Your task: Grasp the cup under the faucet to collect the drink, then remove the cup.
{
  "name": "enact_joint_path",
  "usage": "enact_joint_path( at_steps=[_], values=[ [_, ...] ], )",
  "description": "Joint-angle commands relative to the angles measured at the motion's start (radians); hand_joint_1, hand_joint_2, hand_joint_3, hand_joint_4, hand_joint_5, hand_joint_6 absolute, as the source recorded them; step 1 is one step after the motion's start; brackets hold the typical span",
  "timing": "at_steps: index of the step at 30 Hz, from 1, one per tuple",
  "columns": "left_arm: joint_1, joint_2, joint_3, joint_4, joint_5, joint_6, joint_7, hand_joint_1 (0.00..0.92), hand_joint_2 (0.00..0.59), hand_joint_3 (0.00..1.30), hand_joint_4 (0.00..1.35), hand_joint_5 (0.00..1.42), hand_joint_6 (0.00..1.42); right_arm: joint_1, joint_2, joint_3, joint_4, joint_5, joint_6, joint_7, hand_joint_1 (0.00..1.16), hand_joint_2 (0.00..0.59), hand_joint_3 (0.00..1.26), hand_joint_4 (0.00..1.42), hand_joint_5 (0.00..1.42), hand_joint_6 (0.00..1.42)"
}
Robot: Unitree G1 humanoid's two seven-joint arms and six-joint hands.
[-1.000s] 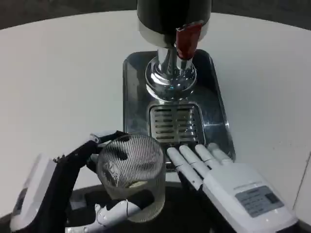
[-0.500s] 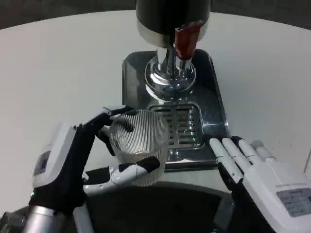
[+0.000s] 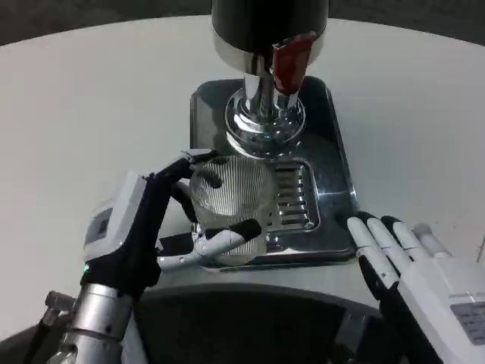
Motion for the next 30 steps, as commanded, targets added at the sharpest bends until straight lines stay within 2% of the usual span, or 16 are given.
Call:
enact_joint_path(
  at_steps=[1,5,13,18,30],
  values=[
    [-0.052,0.001,-0.031,0.086,0.030,-0.027,0.075,0.569,0.253,0.95,1.09,0.84,0.57,0.031,0.005,-0.018,-0.015,0.013,-0.014,-0.021,0.80,0.312,0.00,0.00,0.00,0.00],
    [-0.100,-0.018,-0.063,0.161,0.064,-0.033,0.169,0.569,0.254,0.95,1.09,0.85,0.57,0.048,0.009,-0.027,-0.019,0.022,-0.020,-0.025,0.80,0.312,0.00,0.00,0.00,0.00],
    [-0.171,-0.039,-0.116,0.255,0.095,-0.020,0.276,0.569,0.254,0.95,1.09,0.85,0.58,0.062,0.016,-0.042,-0.019,0.035,-0.020,-0.027,0.80,0.312,0.00,0.00,0.00,0.00],
    [-0.253,-0.059,-0.137,0.350,0.128,0.004,0.365,0.561,0.264,0.95,1.07,0.85,0.59,0.082,0.019,-0.049,-0.022,0.051,-0.019,-0.031,0.80,0.314,0.00,0.00,0.00,0.00],
    [-0.402,-0.070,-0.185,0.523,0.130,0.013,0.462,0.557,0.265,0.95,1.07,0.86,0.61,0.106,0.022,-0.080,-0.021,0.088,-0.021,-0.039,0.81,0.315,0.00,0.00,0.00,0.00]
  ],
)
